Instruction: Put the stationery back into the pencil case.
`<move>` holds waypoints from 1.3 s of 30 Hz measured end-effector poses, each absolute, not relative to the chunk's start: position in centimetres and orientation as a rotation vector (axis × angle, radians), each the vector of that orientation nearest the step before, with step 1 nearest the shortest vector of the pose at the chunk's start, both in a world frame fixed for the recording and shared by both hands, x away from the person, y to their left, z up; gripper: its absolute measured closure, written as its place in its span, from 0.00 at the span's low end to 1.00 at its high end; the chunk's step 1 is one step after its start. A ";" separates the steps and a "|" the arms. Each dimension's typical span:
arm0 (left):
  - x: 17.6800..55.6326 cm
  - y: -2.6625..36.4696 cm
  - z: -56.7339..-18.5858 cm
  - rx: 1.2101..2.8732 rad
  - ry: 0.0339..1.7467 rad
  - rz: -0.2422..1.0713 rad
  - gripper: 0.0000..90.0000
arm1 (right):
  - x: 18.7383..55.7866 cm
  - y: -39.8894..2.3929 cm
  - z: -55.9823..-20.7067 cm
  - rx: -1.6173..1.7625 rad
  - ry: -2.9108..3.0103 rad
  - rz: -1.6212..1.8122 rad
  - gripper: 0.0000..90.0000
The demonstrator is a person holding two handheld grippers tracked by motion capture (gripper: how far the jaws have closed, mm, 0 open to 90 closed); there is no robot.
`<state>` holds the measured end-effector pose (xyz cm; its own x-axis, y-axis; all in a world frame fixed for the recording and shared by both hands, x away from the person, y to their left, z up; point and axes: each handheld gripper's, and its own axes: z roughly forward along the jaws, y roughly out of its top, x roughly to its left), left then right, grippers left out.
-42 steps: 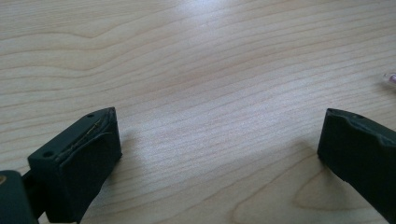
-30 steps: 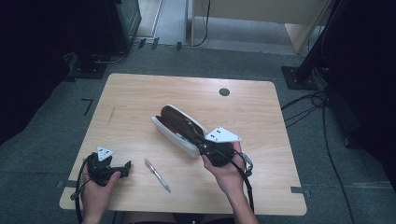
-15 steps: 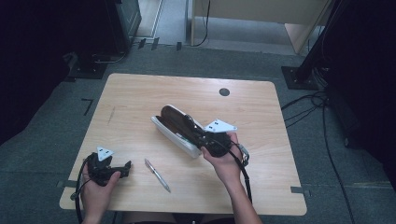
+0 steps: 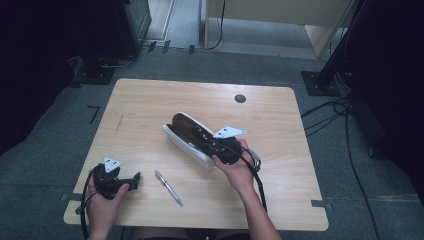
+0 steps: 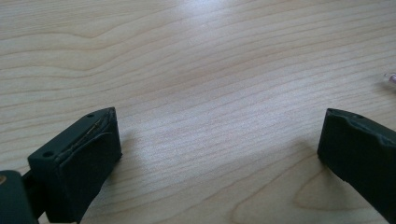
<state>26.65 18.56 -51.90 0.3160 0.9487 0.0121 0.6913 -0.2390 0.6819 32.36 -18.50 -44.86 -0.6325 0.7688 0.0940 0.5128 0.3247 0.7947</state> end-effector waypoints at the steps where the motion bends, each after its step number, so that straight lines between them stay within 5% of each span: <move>1: 26.7 18.6 -51.9 2.013 1.444 0.583 0.00 | 32.5 -18.5 -45.1 1.156 2.302 1.205 0.88; 39: 26.7 18.6 -51.9 2.013 1.443 0.583 0.00 | 33.1 -18.0 -46.5 1.163 2.408 1.130 0.87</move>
